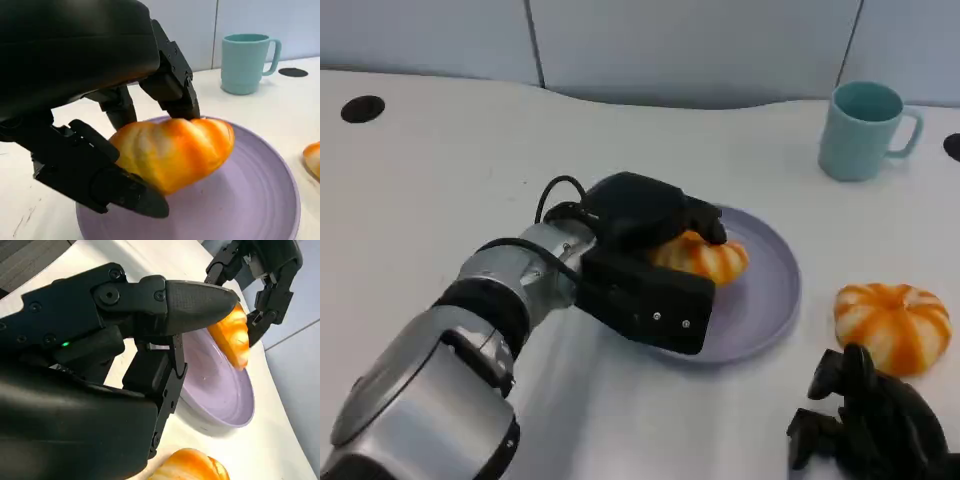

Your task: Grasp the bread from the table and place it into the plate.

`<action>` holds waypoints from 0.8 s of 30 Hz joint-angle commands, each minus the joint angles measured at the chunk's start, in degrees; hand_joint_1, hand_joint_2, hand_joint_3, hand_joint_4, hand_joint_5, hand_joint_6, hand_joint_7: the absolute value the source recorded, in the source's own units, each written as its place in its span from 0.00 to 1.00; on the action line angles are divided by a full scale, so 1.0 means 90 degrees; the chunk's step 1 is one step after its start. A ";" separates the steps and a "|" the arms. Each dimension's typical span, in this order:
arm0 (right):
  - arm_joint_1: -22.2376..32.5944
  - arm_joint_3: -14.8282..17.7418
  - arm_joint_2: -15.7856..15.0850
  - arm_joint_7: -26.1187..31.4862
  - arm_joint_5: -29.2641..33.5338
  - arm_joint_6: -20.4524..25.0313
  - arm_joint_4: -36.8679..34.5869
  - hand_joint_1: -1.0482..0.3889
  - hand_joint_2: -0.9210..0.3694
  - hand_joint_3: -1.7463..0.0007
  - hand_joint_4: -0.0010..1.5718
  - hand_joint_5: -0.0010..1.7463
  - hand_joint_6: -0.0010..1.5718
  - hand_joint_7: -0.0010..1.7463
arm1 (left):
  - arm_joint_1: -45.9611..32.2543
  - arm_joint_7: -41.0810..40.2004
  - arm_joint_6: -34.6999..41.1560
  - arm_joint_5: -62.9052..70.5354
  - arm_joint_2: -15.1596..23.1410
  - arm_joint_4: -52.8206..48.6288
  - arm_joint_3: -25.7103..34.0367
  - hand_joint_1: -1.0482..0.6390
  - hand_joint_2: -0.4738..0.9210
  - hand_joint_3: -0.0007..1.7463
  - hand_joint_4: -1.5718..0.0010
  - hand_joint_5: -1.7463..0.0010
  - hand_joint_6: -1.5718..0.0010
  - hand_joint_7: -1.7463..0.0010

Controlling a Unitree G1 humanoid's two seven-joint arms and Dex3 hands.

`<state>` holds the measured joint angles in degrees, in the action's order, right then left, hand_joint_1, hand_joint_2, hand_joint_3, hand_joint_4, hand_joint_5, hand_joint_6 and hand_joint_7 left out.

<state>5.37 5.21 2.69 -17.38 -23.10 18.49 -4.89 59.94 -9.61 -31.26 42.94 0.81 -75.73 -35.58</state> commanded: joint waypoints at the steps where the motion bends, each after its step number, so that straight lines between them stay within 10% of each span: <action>1: 0.0097 -0.0002 -0.0054 0.0043 0.0051 0.0030 -0.0028 0.42 0.00 0.72 0.82 0.73 0.71 0.75 | 0.0051 0.0263 0.0114 -0.0056 0.0023 0.0052 0.0030 0.30 1.00 0.05 0.94 0.64 0.82 1.00; 16: 0.0070 0.0054 -0.0063 0.0083 -0.0006 0.0158 -0.0018 0.41 0.00 0.74 0.82 0.73 0.71 0.75 | 0.0112 0.0150 0.0275 0.0107 0.0015 0.0128 -0.0109 0.17 1.00 0.10 1.00 0.82 0.92 1.00; 24: -0.0020 0.0093 -0.0179 -0.0115 0.0005 0.0051 -0.0200 0.42 0.00 0.71 0.81 0.74 0.71 0.74 | -0.0503 0.0366 -0.0790 -0.1199 0.0422 0.0351 0.1068 0.13 1.00 0.12 0.95 0.77 0.86 0.97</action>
<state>5.00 5.43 2.20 -18.19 -23.22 18.95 -5.29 58.27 -8.02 -36.10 35.43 3.23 -72.98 -28.71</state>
